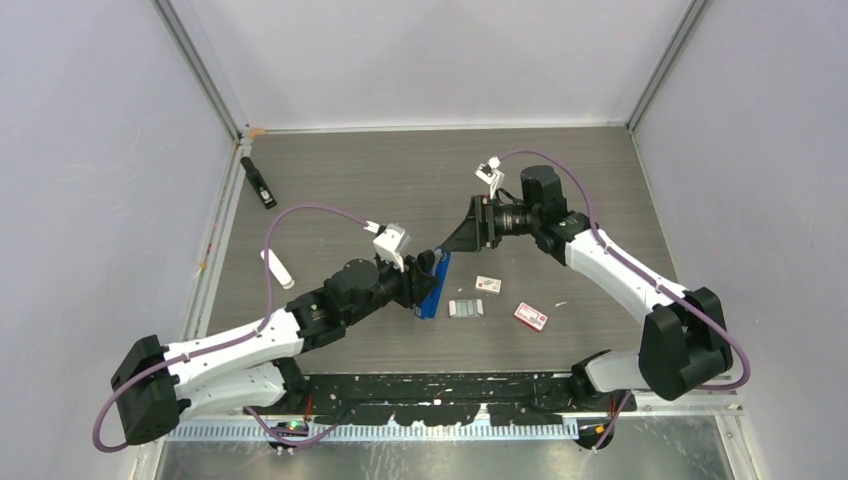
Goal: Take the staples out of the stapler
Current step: Unload the staple at the center of the board.
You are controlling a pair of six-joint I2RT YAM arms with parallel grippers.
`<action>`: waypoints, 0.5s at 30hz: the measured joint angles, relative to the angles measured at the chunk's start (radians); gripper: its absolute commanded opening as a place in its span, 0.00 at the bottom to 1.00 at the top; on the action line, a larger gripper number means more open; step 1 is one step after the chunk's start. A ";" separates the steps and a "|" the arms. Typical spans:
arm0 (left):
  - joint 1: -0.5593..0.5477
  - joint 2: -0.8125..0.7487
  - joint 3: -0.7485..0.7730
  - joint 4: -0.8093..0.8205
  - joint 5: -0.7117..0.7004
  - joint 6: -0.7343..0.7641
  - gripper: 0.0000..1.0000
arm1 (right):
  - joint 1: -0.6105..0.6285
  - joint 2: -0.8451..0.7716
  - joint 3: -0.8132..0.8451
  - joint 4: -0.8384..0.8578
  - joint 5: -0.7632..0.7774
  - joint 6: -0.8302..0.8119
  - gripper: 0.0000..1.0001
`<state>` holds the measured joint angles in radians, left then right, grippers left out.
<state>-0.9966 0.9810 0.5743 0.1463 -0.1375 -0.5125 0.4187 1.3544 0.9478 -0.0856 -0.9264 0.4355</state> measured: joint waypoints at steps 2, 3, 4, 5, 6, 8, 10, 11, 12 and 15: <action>-0.011 0.005 0.000 0.017 -0.021 0.000 0.00 | 0.001 0.008 0.000 0.007 0.000 0.014 0.62; -0.017 0.008 0.000 0.026 -0.030 0.000 0.00 | 0.002 0.012 0.000 0.008 0.000 0.018 0.60; -0.021 0.012 0.000 0.032 -0.038 0.000 0.00 | 0.004 0.016 0.000 0.010 0.000 0.021 0.59; -0.026 0.016 0.000 0.037 -0.047 0.000 0.00 | 0.006 0.021 0.000 0.011 0.000 0.023 0.59; -0.029 0.018 0.000 0.038 -0.054 0.000 0.00 | 0.010 0.025 0.000 0.010 -0.001 0.025 0.57; -0.034 0.021 0.000 0.039 -0.068 0.000 0.00 | 0.016 0.031 0.000 0.010 -0.003 0.027 0.54; -0.037 0.022 0.000 0.040 -0.083 -0.001 0.00 | 0.024 0.036 0.000 0.010 -0.005 0.027 0.53; -0.037 0.022 0.000 0.042 -0.089 -0.001 0.00 | 0.026 0.038 0.000 0.010 -0.007 0.027 0.51; -0.038 0.022 0.000 0.043 -0.095 -0.002 0.00 | 0.029 0.040 0.000 0.010 -0.008 0.027 0.50; -0.038 0.022 -0.003 0.045 -0.111 -0.003 0.00 | 0.034 0.047 0.000 0.010 -0.010 0.024 0.50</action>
<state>-1.0348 1.0027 0.5713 0.1913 -0.2485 -0.5159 0.4526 1.4017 0.9474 -0.0757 -0.9367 0.4591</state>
